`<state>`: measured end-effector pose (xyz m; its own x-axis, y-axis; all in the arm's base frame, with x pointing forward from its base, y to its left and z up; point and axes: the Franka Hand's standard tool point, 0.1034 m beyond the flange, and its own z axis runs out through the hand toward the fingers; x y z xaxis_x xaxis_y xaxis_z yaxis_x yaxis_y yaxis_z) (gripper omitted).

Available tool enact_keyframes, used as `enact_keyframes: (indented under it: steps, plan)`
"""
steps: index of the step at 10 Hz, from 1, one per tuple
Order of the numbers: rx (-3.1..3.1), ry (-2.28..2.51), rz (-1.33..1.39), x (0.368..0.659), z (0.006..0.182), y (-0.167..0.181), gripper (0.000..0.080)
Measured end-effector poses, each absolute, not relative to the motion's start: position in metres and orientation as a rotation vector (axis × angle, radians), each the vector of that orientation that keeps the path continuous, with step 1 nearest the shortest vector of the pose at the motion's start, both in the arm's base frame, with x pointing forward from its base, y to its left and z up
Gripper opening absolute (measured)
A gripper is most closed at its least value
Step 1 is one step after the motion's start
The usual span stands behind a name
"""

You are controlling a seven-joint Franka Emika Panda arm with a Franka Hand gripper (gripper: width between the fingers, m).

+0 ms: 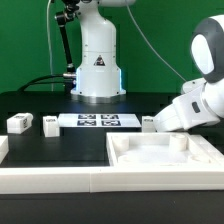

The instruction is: Assemble square table

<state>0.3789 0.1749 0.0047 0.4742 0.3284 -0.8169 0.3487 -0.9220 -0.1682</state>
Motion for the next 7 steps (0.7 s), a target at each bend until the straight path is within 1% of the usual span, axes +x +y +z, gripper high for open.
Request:
enact_keyframes:
  steps: [1,2,3,7]
  plan:
    - [2.683,0.616,-1.470,0.3796,0.0039,0.1754,0.0423]
    - [2.686,0.618,-1.465,0.3801,0.0036,0.1763,0.0423]
    - [2.686,0.619,-1.464,0.3800,0.0036,0.1769,0.0288]
    - [2.689,0.635,-1.465,0.3812,0.0046,0.1762,0.0288]
